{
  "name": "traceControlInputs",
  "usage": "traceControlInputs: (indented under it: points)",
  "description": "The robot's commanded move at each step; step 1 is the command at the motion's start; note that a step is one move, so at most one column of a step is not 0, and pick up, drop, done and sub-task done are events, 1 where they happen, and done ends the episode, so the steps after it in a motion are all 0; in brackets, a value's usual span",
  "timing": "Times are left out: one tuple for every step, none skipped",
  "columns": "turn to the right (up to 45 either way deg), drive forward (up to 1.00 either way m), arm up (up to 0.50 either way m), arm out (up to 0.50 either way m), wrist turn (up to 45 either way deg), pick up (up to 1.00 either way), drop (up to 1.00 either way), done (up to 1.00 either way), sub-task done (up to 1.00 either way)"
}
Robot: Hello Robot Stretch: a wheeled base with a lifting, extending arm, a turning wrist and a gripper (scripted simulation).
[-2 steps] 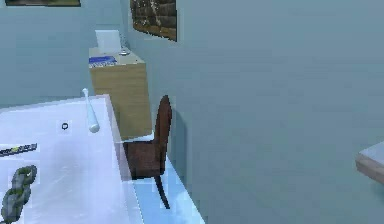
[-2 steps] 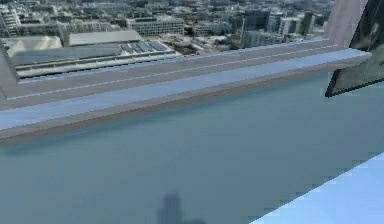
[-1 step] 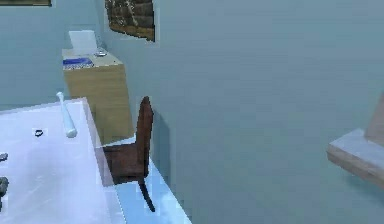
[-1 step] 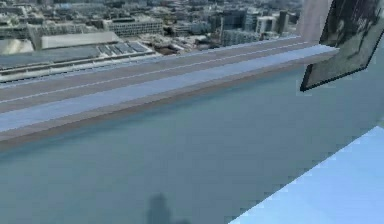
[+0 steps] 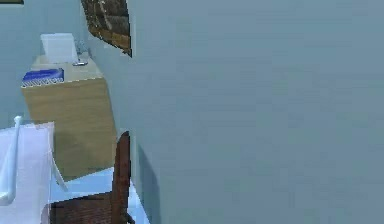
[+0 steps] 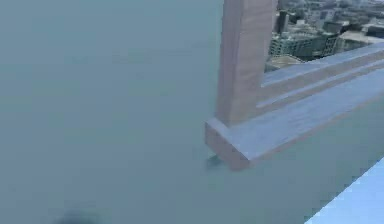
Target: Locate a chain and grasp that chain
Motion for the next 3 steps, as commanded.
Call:
traceControlInputs:
  points:
    - [-18.0, 0.0, 0.0, 0.0, 0.0, 0.0, 0.0, 0.0, 0.0]
    - [0.0, 0.15, 0.0, 0.0, 0.0, 0.0, 0.0, 0.0, 0.0]
    - [-45.0, 0.0, 0.0, 0.0, 0.0, 0.0, 0.0, 0.0, 0.0]
